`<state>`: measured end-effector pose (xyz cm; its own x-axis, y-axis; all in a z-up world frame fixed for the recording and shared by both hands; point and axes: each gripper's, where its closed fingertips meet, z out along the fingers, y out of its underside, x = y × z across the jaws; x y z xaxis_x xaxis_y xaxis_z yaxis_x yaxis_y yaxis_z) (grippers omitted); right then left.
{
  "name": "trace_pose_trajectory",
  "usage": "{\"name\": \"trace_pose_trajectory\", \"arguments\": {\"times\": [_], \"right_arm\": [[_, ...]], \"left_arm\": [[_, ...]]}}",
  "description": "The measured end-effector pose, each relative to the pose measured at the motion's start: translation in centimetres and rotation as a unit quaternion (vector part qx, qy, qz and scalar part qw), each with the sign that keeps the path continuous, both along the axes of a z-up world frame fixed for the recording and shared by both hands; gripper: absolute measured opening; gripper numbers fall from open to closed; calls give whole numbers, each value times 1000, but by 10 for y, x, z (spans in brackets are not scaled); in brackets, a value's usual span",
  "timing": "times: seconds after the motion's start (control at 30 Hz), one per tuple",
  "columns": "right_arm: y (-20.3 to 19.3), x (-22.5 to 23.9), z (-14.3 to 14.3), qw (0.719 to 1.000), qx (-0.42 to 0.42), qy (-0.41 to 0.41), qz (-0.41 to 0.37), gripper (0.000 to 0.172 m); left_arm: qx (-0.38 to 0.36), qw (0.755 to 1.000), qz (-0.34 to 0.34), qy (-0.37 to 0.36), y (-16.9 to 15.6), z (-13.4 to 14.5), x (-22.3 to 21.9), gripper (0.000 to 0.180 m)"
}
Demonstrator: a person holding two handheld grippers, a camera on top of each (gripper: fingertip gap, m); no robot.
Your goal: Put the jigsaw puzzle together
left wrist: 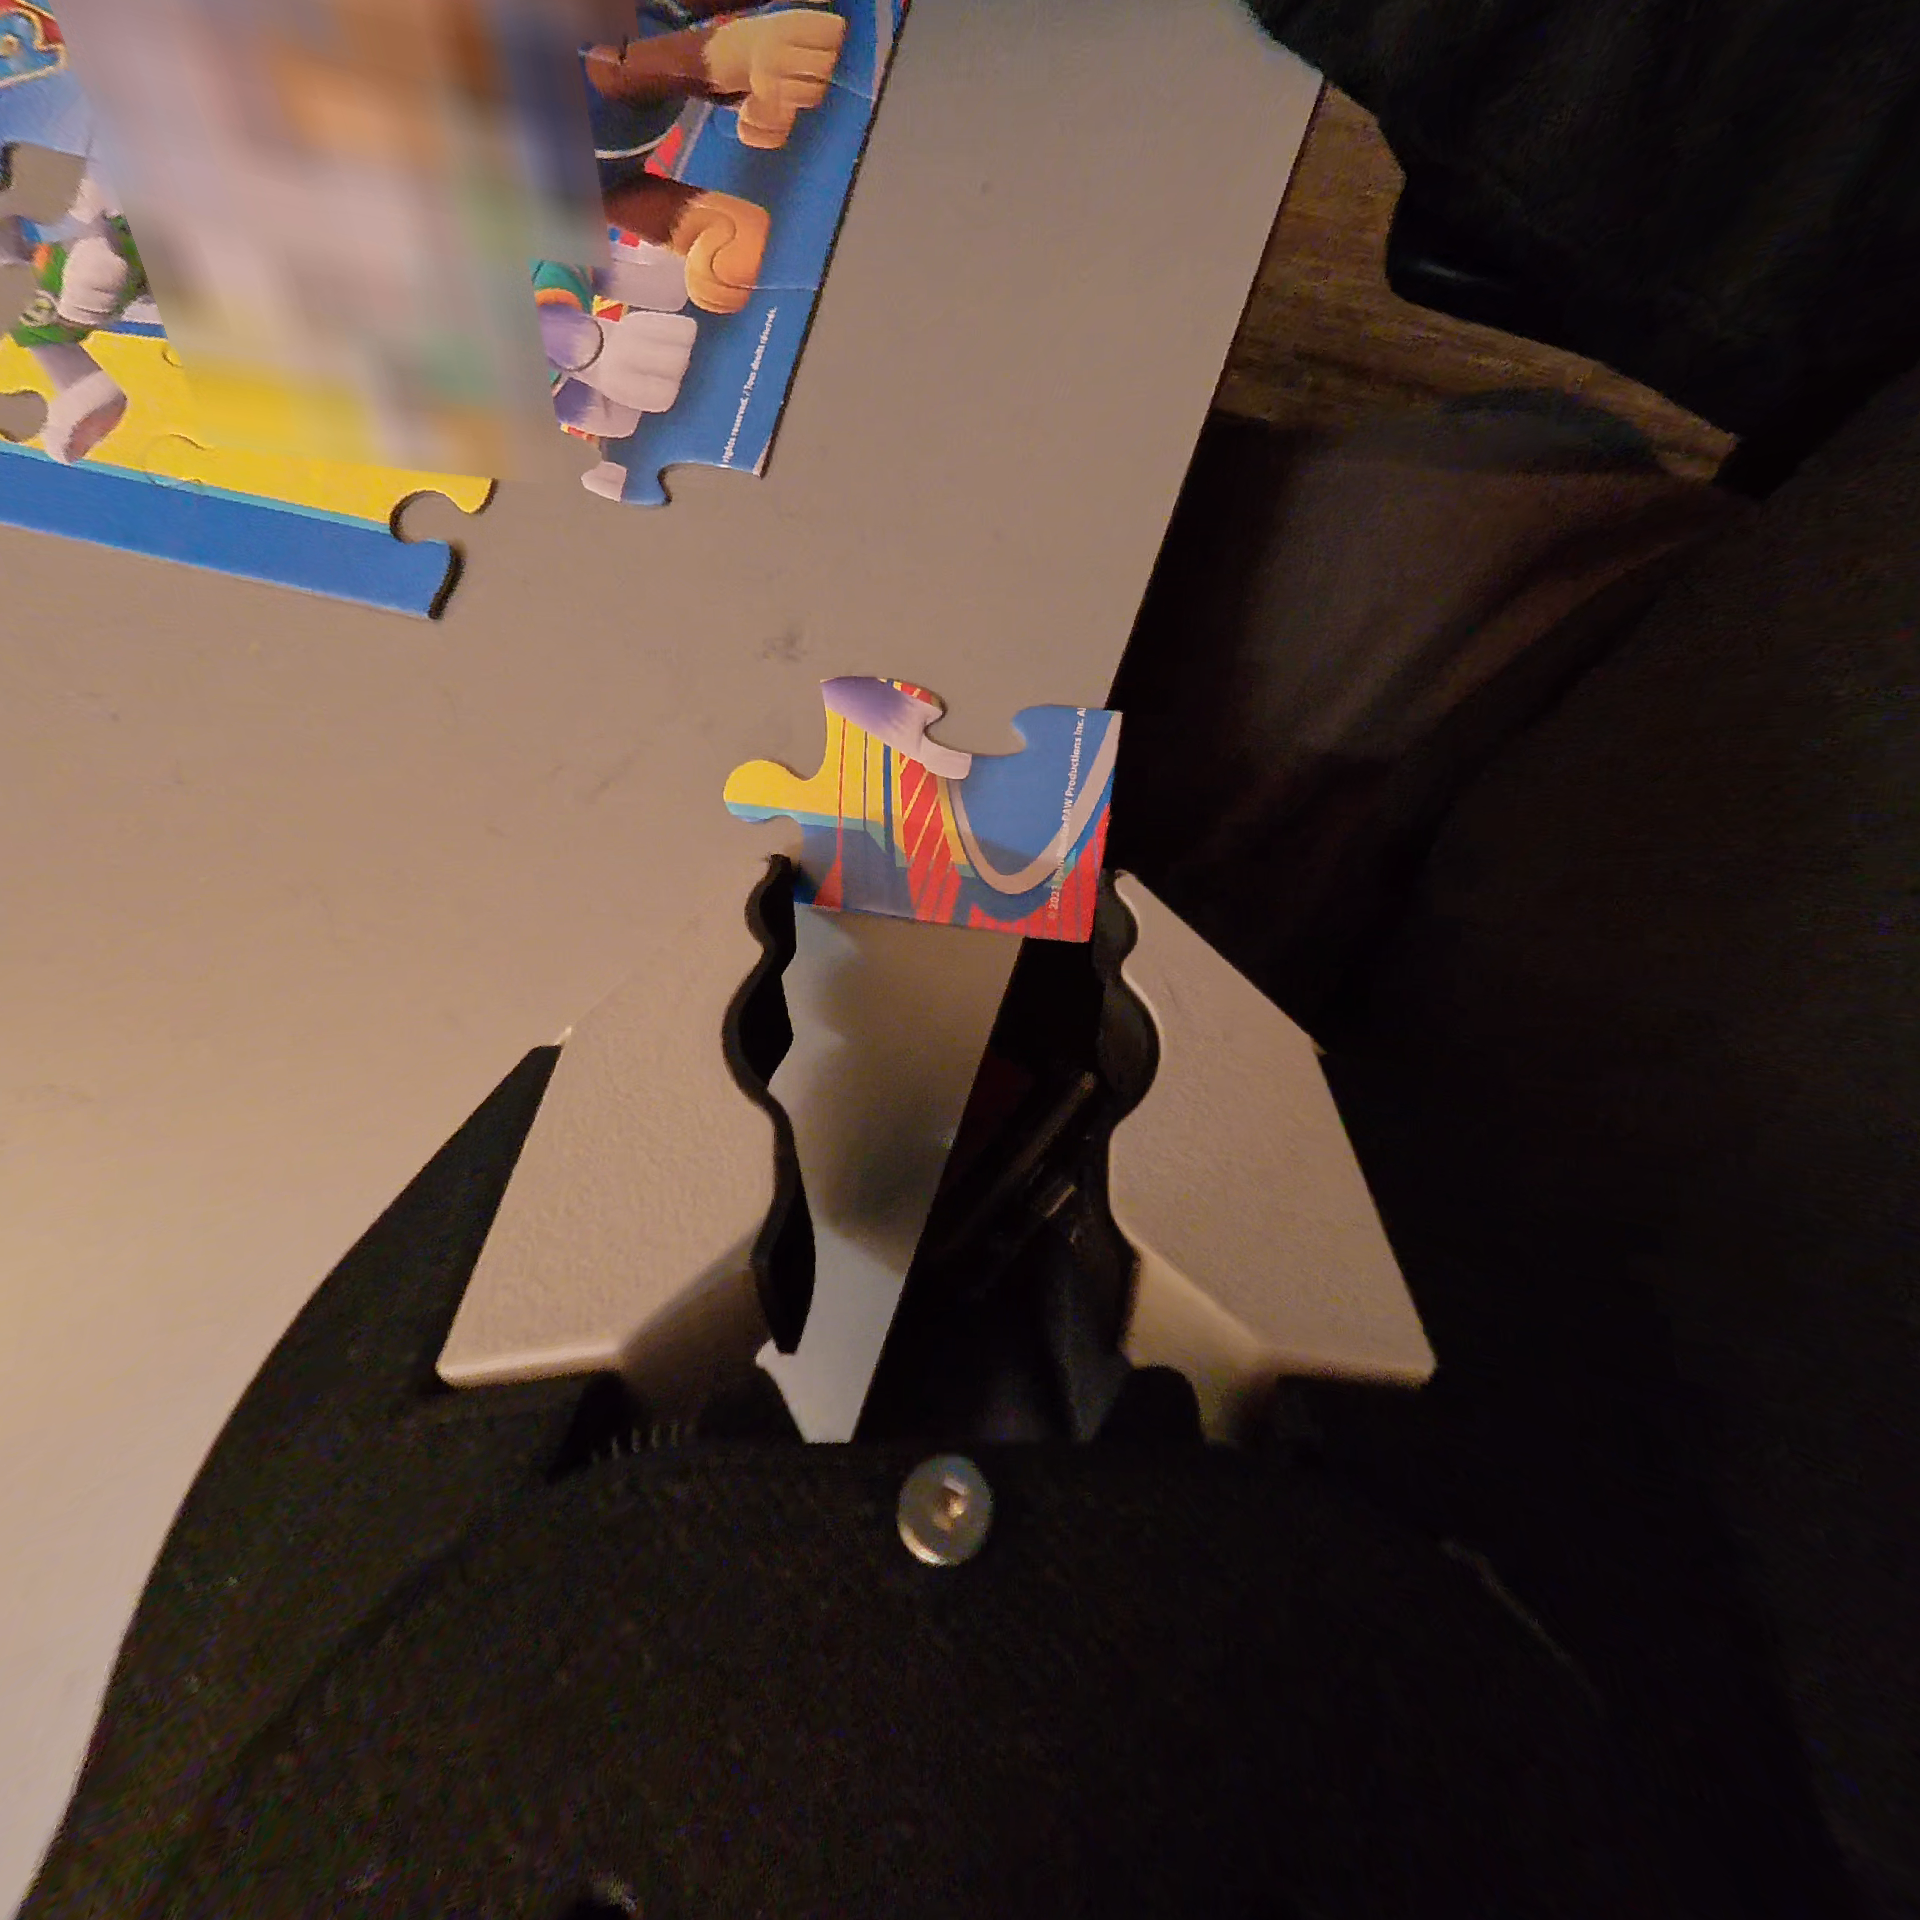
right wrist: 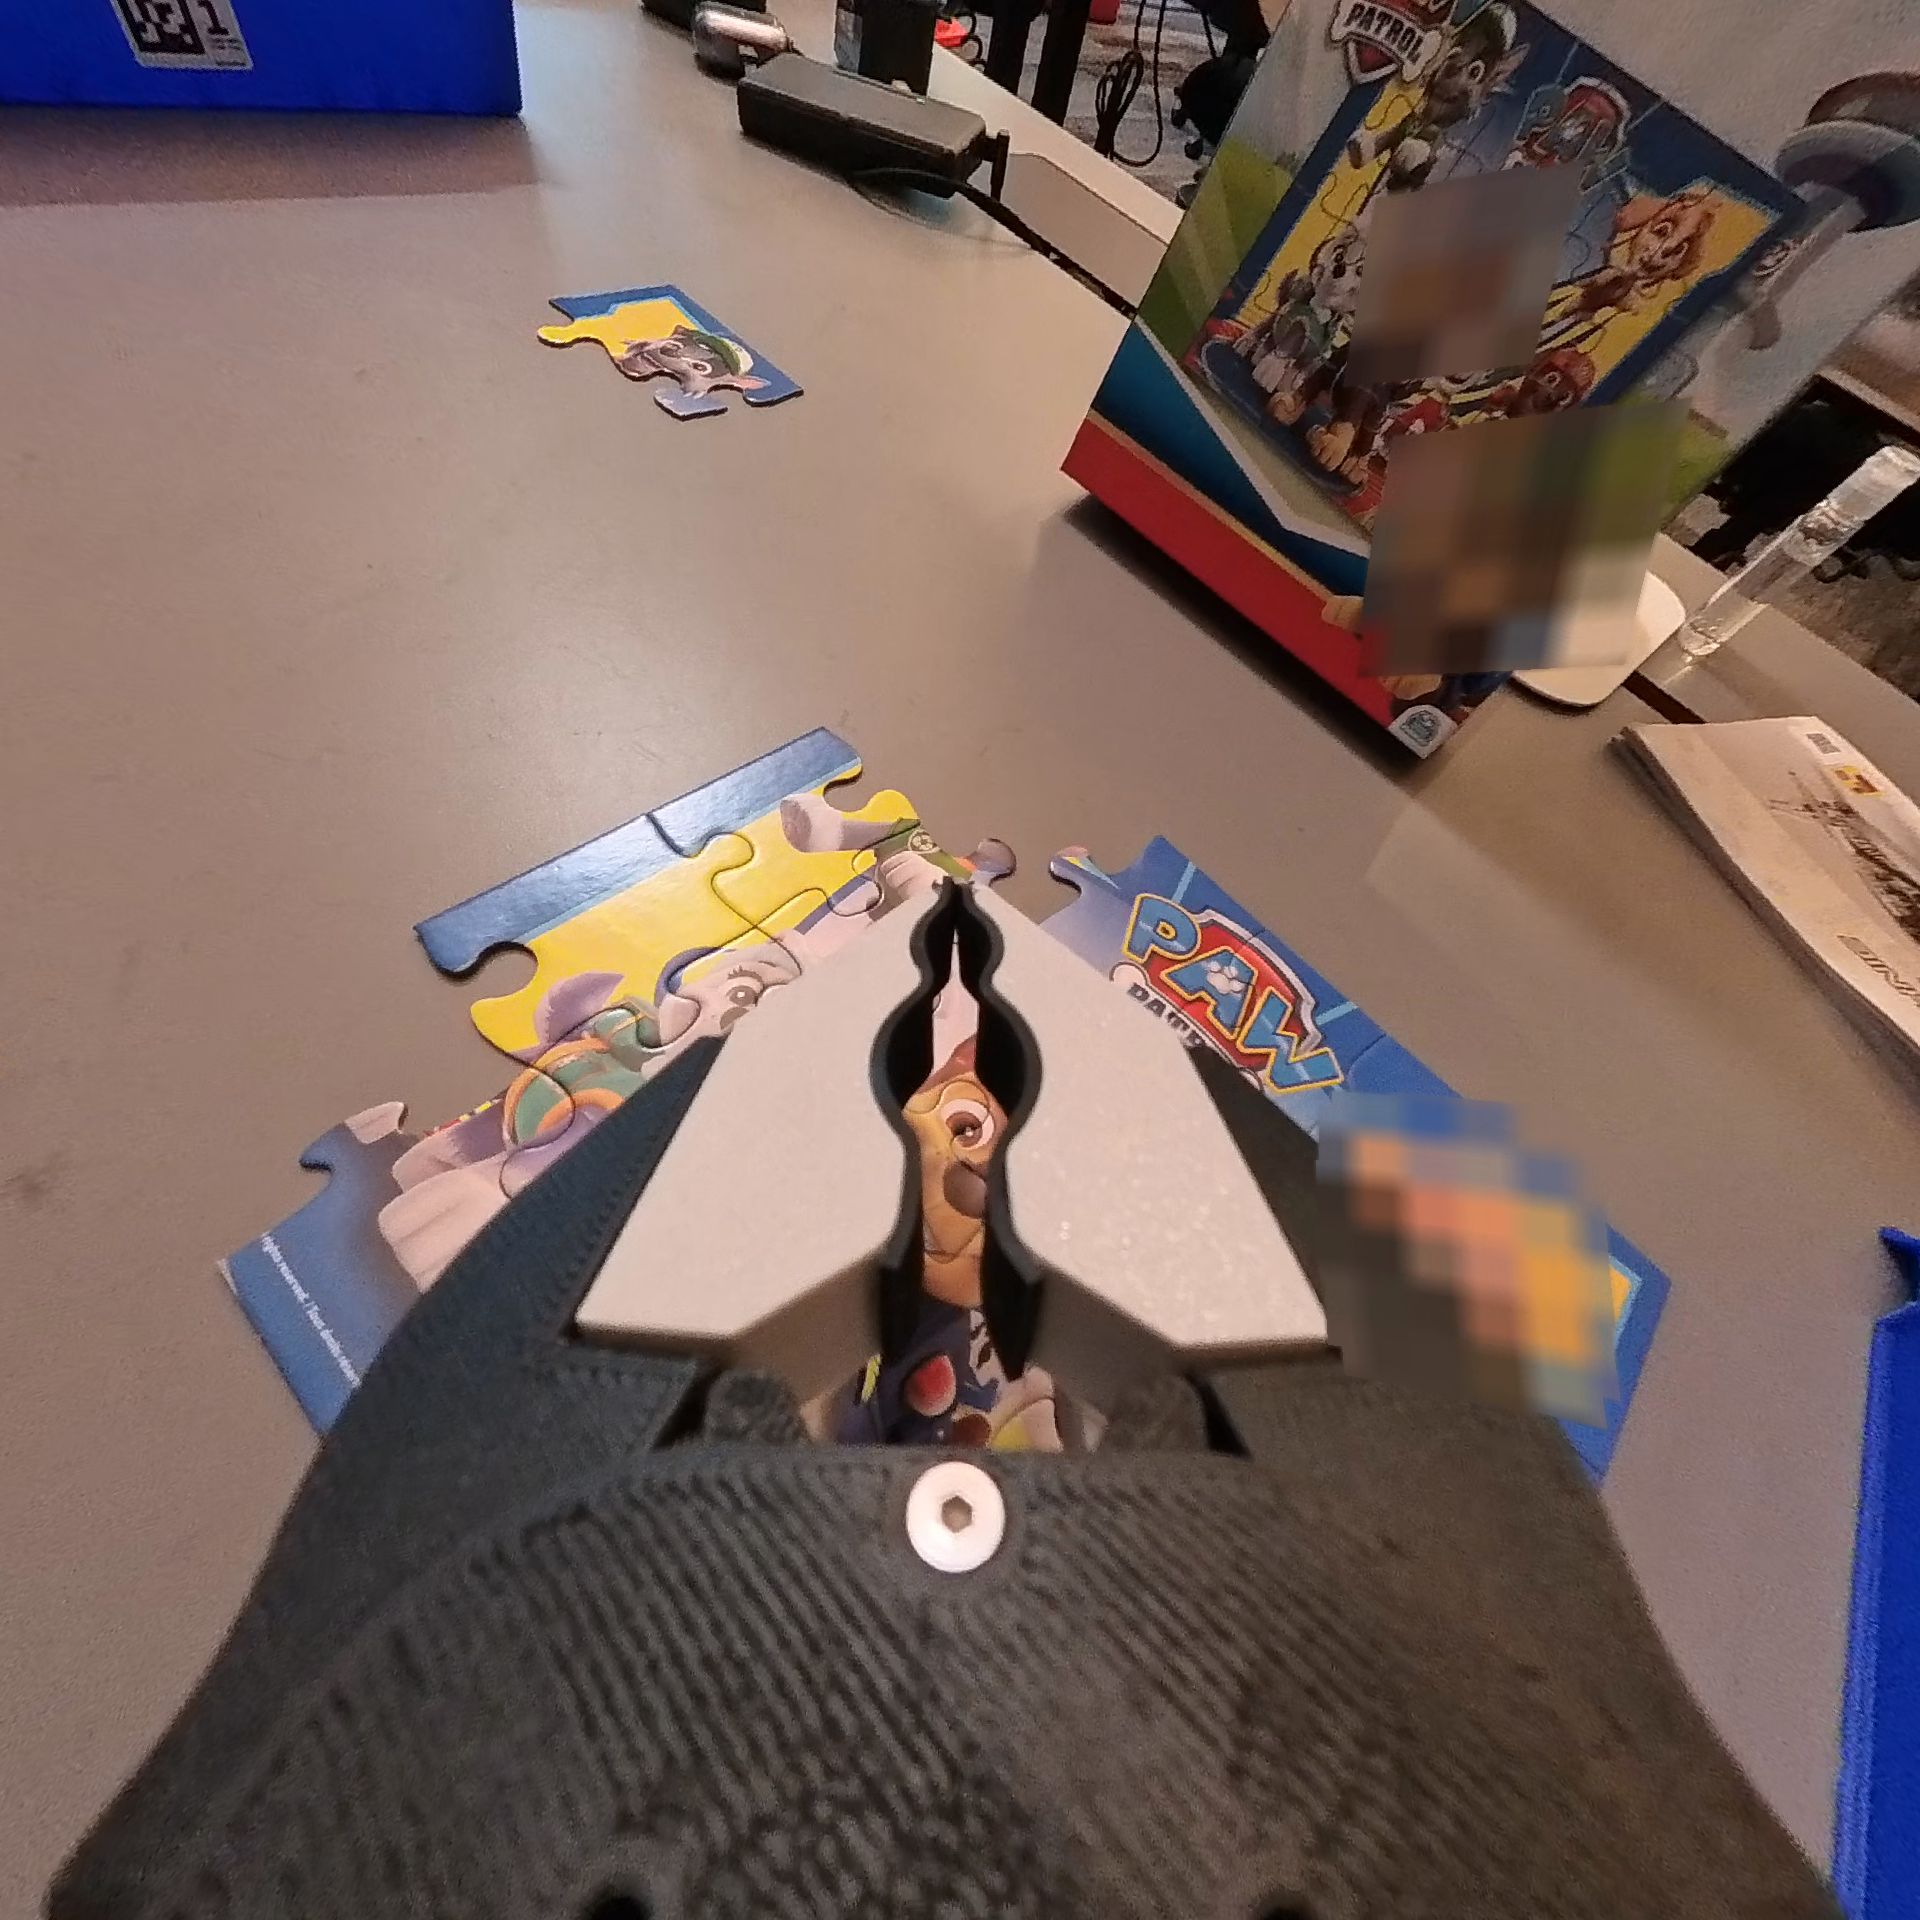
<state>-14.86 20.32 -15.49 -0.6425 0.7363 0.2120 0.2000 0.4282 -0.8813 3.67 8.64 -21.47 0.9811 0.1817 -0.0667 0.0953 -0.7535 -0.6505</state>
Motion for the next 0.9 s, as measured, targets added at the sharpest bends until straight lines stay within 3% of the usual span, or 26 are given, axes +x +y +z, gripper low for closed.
{"name": "trace_pose_trajectory", "arguments": {"times": [0.47,0.7,0.9], "right_arm": [[-1,1,0,1000,2,2,1,0],[-1,0,0,1000,2,2,1,0],[1,0,1,1000,-1,3,-2,0]], "left_arm": [[31,1000,-3,-1,5,9,-4,55],[47,998,-23,32,22,24,-40,55],[16,998,-44,33,41,11,-74,55]]}}
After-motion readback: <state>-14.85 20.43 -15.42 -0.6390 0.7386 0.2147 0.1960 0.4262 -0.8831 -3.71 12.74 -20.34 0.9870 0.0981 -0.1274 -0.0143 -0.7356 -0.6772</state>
